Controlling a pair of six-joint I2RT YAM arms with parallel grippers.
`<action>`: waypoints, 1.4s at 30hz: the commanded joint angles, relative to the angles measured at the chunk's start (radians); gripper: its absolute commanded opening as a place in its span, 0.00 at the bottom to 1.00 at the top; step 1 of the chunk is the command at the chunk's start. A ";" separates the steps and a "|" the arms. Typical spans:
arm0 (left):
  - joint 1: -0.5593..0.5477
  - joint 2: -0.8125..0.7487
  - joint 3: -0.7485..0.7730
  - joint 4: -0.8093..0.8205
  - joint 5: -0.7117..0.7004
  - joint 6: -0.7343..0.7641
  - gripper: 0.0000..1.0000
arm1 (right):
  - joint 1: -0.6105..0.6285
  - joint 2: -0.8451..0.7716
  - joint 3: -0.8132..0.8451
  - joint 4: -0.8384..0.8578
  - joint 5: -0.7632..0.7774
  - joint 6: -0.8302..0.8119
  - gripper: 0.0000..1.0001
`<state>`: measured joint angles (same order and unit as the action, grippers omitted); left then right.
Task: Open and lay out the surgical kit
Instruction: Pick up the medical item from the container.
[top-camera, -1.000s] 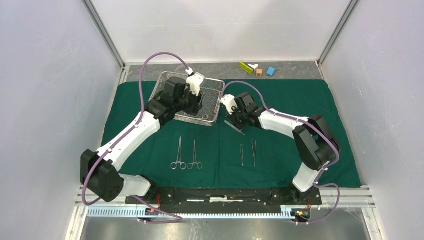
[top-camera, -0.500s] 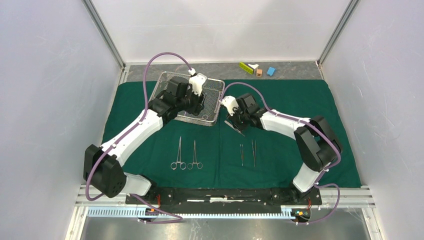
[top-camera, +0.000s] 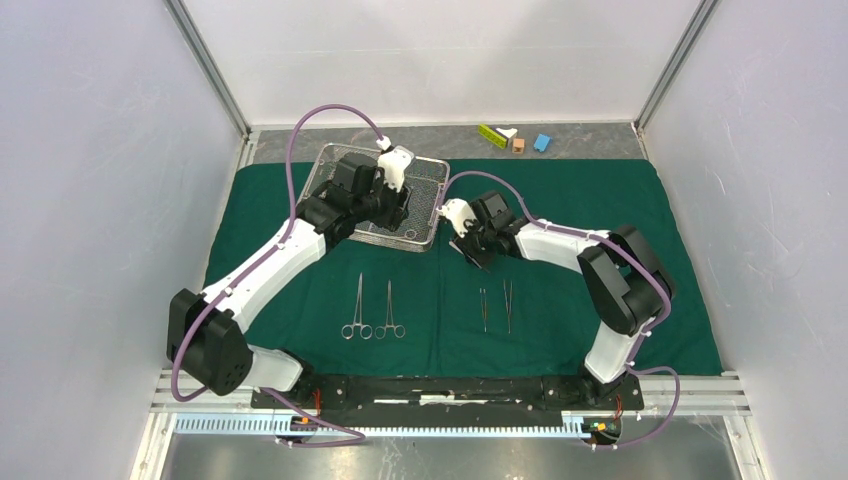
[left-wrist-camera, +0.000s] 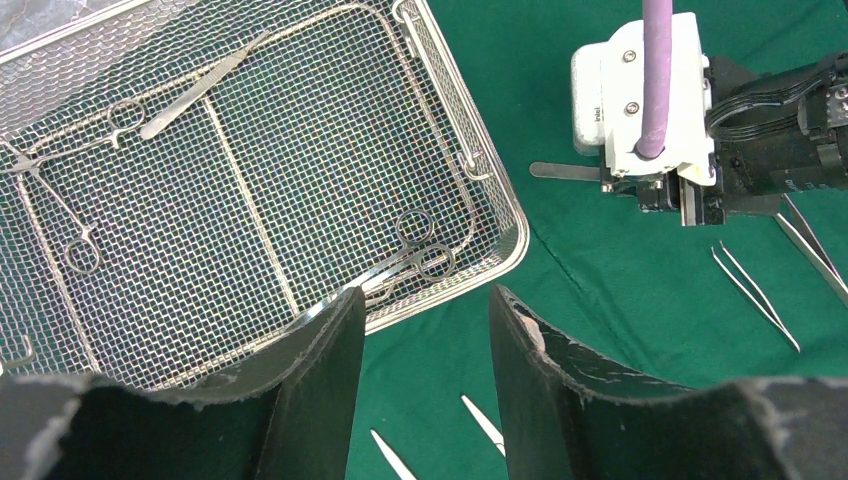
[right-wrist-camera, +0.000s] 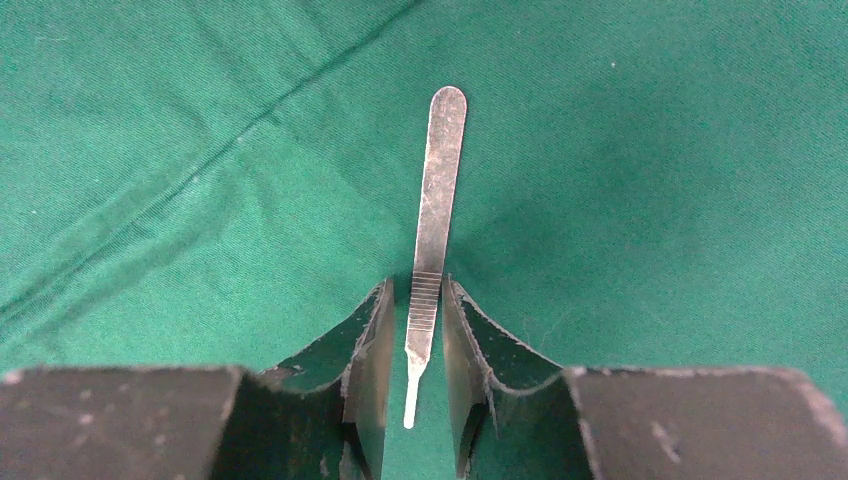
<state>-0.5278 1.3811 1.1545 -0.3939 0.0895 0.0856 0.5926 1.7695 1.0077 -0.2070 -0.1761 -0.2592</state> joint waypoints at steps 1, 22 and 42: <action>0.004 -0.019 -0.004 0.038 0.027 0.002 0.56 | -0.005 0.024 -0.001 0.003 -0.011 -0.020 0.31; 0.005 -0.017 0.007 0.028 0.022 0.011 0.57 | -0.029 -0.024 0.015 -0.008 -0.017 -0.022 0.00; 0.008 0.020 0.010 0.052 0.086 0.029 0.57 | -0.040 -0.135 -0.032 -0.005 -0.085 -0.044 0.01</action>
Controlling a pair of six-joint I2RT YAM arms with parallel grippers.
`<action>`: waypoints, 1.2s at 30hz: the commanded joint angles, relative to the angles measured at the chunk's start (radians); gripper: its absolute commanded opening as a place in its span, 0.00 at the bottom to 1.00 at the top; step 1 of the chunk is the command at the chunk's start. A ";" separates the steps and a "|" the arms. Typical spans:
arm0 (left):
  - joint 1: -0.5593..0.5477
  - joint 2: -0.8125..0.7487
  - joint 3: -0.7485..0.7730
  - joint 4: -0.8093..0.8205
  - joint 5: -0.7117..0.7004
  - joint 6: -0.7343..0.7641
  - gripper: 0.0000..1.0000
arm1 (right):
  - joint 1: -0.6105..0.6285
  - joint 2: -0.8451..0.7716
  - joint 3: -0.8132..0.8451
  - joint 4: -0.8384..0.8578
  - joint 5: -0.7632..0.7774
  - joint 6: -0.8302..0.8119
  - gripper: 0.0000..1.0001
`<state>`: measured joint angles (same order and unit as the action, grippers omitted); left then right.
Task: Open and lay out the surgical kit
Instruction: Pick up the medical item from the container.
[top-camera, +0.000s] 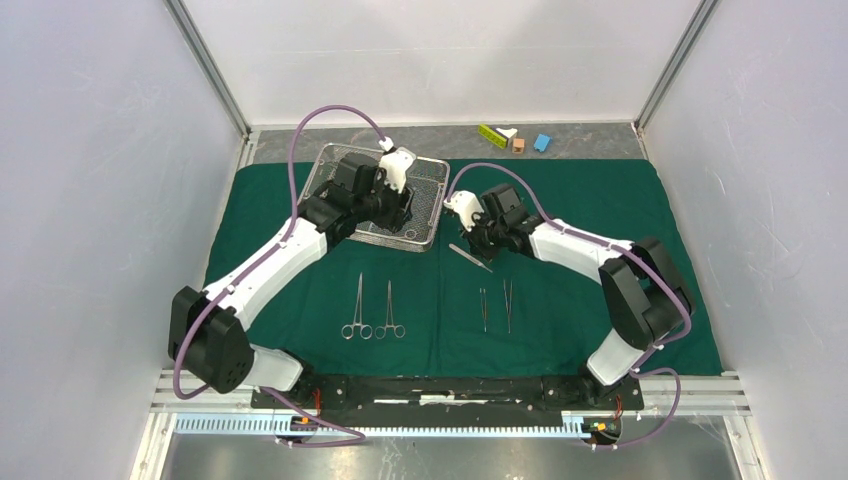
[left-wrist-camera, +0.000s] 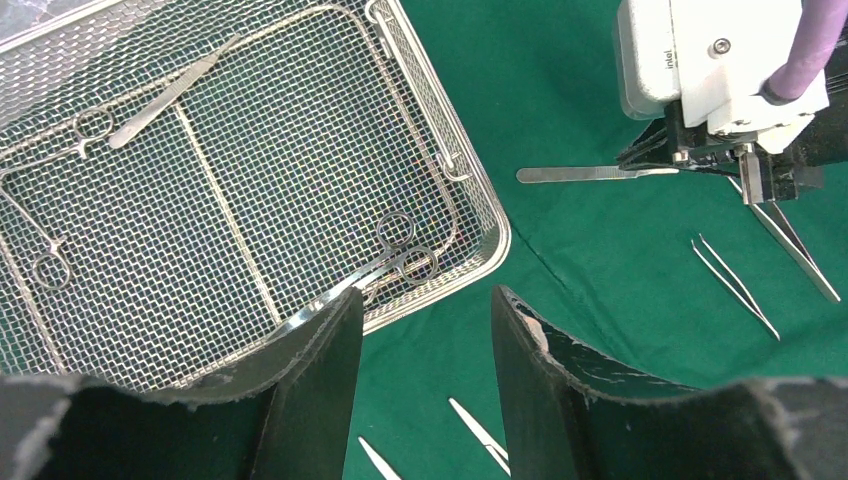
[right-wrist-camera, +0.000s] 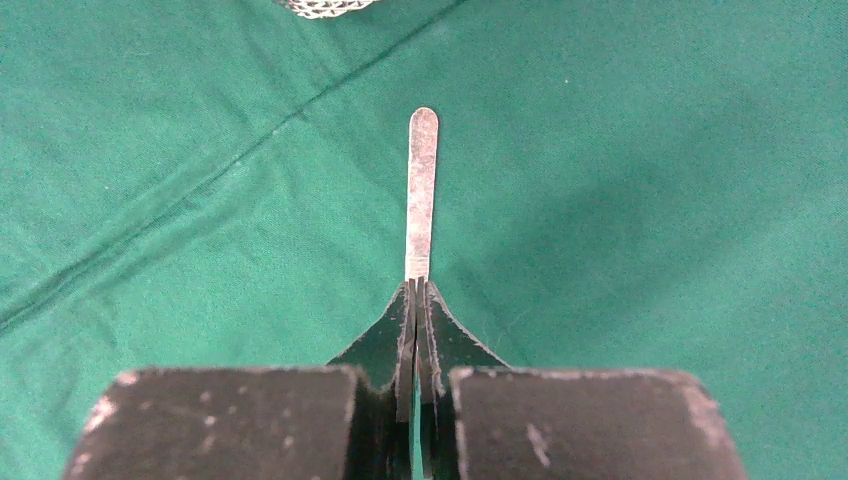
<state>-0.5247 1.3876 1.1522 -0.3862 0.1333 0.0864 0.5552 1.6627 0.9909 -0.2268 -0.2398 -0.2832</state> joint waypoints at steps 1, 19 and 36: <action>0.006 0.014 0.012 0.043 0.045 0.029 0.57 | -0.003 -0.022 -0.014 0.011 -0.021 -0.025 0.02; 0.006 0.005 -0.006 0.029 0.061 0.040 0.58 | -0.003 0.090 -0.034 0.008 -0.005 -0.068 0.32; 0.006 0.011 -0.022 0.041 0.067 0.081 0.58 | -0.003 0.097 -0.100 0.039 0.059 -0.070 0.04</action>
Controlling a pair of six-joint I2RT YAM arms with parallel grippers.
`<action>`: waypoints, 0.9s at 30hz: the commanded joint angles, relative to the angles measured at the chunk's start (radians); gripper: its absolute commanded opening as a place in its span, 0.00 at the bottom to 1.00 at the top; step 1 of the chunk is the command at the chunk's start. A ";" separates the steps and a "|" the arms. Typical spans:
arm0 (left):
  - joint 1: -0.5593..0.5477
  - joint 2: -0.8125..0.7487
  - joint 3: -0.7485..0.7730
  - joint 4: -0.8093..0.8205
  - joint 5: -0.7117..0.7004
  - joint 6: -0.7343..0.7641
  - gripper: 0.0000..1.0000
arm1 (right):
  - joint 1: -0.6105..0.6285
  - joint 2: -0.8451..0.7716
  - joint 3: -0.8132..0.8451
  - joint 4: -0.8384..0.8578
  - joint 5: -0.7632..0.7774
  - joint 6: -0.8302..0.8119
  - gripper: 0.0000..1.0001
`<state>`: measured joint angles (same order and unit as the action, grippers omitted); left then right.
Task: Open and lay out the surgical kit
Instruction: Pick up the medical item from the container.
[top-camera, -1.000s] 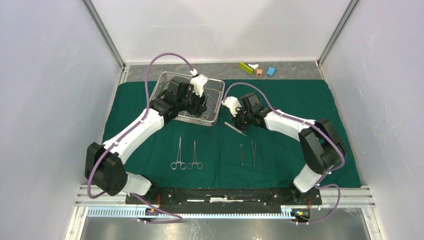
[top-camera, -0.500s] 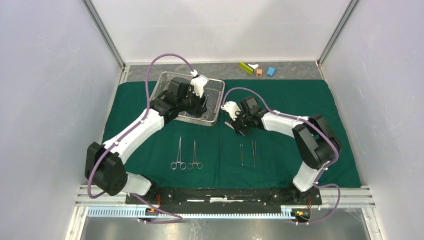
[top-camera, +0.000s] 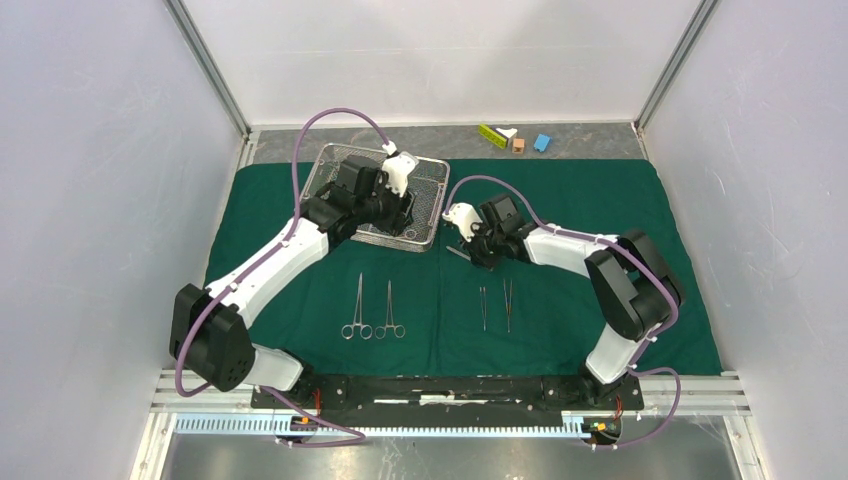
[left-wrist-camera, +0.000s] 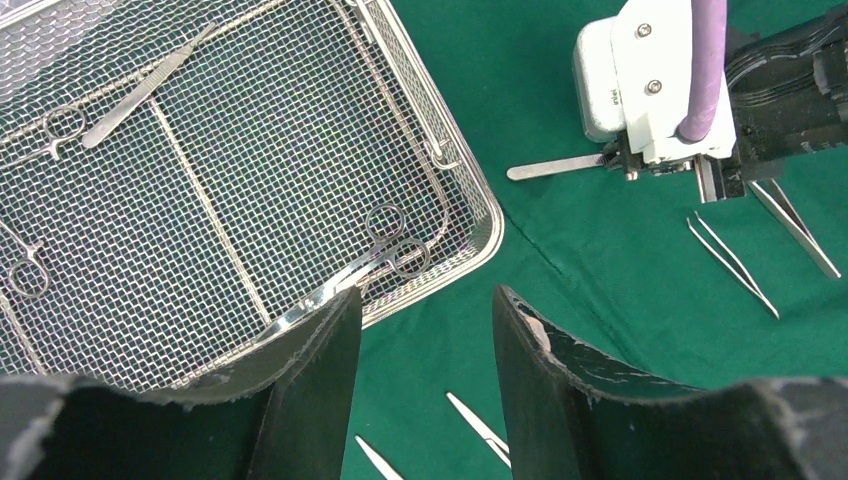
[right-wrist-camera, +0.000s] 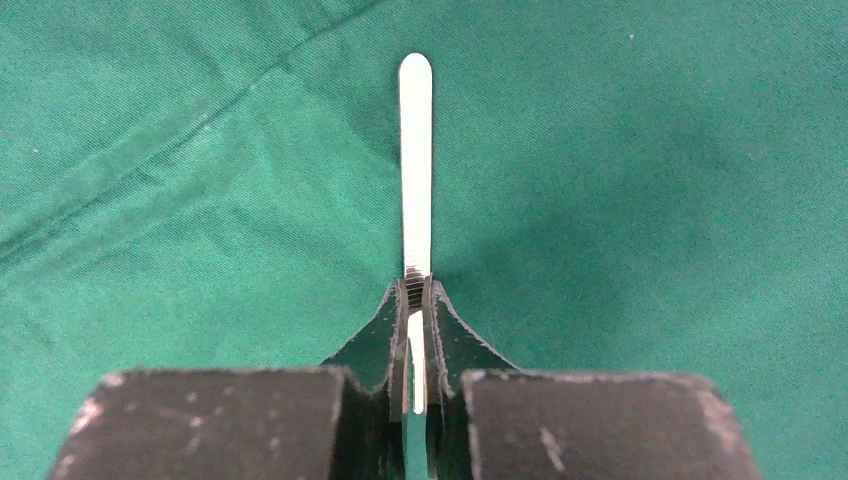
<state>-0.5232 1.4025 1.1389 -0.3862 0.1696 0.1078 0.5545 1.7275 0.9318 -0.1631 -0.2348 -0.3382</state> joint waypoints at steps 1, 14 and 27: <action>0.004 -0.004 -0.012 0.045 0.032 0.067 0.58 | -0.004 0.029 -0.039 -0.025 0.055 -0.013 0.02; 0.004 0.009 -0.016 0.046 0.048 0.087 0.57 | -0.016 -0.002 -0.011 -0.079 -0.054 -0.013 0.00; 0.005 0.007 -0.031 0.054 0.050 0.107 0.57 | -0.064 -0.017 0.009 -0.067 -0.061 -0.003 0.00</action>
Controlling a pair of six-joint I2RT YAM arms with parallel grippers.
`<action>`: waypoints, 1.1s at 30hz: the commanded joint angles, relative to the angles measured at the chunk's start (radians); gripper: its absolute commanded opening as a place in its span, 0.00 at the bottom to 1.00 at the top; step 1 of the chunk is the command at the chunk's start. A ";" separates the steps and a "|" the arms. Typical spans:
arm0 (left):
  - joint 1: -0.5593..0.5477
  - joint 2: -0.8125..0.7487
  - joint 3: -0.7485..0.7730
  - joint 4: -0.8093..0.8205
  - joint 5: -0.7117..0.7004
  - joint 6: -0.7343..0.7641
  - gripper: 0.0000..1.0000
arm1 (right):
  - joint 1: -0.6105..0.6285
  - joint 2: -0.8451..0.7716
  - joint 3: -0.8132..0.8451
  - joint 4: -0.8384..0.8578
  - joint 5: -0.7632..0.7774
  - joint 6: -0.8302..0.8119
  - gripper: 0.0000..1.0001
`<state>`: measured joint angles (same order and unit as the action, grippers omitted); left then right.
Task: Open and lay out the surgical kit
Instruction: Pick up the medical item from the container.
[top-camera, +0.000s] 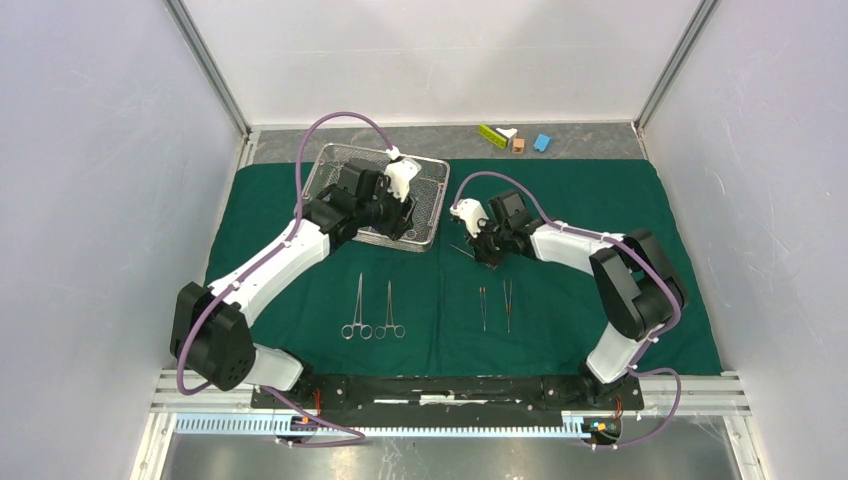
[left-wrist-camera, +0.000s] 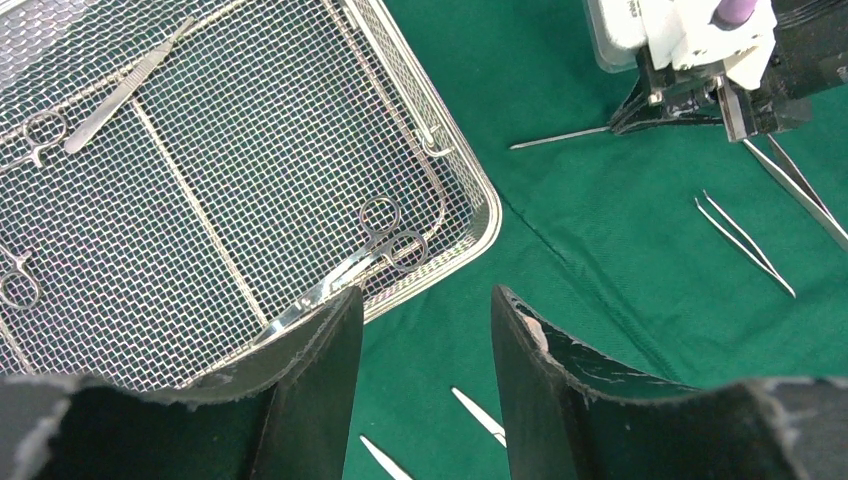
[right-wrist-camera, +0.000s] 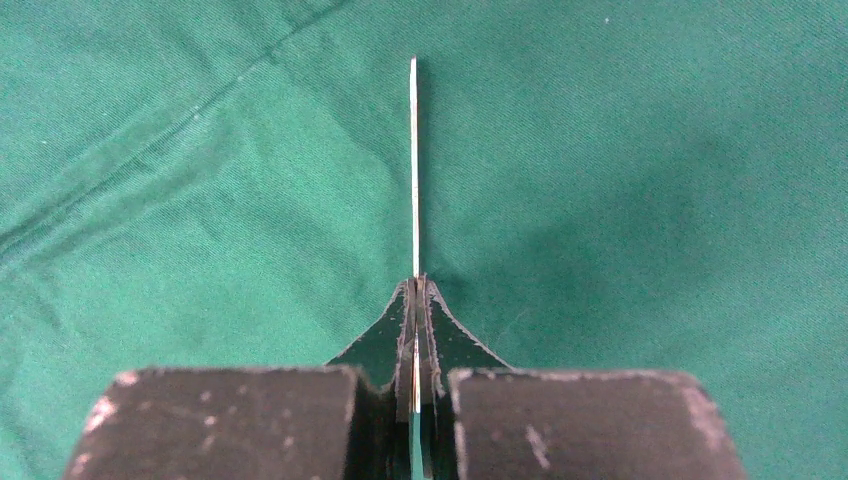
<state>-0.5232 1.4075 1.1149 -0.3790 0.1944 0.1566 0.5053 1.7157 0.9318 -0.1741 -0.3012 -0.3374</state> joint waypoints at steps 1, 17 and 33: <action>0.005 0.003 -0.006 0.046 0.025 0.060 0.57 | -0.017 -0.009 0.009 -0.055 0.003 -0.006 0.00; 0.003 0.029 -0.025 0.085 0.101 0.142 0.55 | -0.052 -0.088 0.012 -0.049 -0.083 0.006 0.00; -0.083 0.140 0.053 -0.001 0.355 0.506 0.62 | -0.065 -0.247 -0.052 -0.031 -0.307 -0.032 0.00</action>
<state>-0.5709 1.5311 1.1069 -0.3599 0.4332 0.4671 0.4431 1.5410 0.9058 -0.2340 -0.5022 -0.3431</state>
